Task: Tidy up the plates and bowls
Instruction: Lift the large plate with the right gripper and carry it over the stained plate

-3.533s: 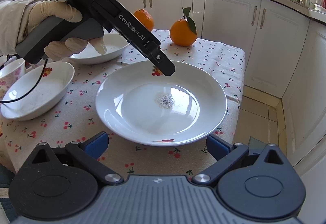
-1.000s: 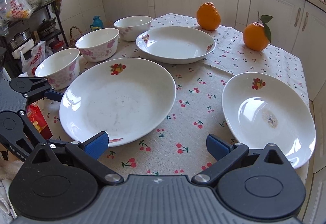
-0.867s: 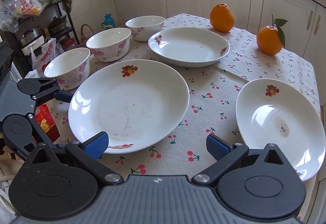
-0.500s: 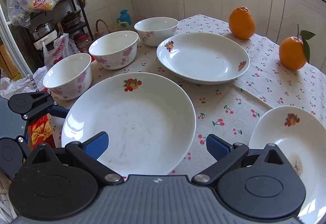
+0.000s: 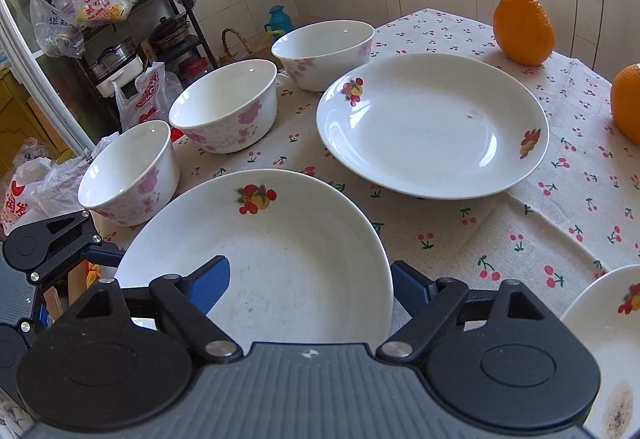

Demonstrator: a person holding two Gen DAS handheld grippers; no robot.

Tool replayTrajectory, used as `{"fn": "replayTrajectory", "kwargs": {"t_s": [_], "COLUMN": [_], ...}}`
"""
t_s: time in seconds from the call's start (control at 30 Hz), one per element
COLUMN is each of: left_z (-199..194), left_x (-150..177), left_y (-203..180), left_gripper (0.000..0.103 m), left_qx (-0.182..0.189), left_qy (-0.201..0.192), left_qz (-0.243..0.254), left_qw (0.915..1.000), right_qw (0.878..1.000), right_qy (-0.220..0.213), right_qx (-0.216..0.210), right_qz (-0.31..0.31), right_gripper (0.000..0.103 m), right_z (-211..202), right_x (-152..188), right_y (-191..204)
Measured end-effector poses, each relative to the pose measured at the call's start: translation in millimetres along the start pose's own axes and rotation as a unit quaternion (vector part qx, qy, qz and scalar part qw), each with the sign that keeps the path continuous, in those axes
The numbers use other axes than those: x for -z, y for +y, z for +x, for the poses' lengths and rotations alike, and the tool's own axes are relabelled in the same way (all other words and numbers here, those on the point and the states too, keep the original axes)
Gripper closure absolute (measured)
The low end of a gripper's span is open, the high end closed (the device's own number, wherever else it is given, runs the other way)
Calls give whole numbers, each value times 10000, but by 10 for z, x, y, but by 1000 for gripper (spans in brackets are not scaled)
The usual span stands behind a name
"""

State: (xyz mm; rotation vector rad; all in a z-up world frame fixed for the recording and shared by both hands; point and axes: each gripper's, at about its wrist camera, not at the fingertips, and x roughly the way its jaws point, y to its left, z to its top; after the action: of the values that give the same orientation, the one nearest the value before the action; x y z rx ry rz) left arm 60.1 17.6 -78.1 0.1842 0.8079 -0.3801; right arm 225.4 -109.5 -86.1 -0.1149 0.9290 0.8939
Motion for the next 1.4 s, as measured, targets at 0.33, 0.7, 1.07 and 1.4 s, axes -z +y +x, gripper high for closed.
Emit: {"fn": "replayTrajectory", "kwargs": {"t_s": [0.33,0.7,1.07,1.4], "left_z": [17,17,-3,-42], "left_x": [-26,-44,-93,-262], "left_y": [-12,-35,-4,-53], "left_gripper": [4,4,4,4], "left_qx": [25,58,166,318], "left_qy": [-68,-90,-80,-80], "left_qz": [50,119,198,381], "left_qw": [10000,9999,9996,9987], "right_qw": [9993,9972,9978,9983], "right_qy": [16,15,-9,-228], "right_qx": [-348,-635,-516,-360], "right_qz": [161,388,417,402], "right_gripper": [18,17,16,15], "right_z": [29,25,-44,-273], "right_x": [-28,-40,-29,-9], "right_y": [-89,-163,-147,-166]}}
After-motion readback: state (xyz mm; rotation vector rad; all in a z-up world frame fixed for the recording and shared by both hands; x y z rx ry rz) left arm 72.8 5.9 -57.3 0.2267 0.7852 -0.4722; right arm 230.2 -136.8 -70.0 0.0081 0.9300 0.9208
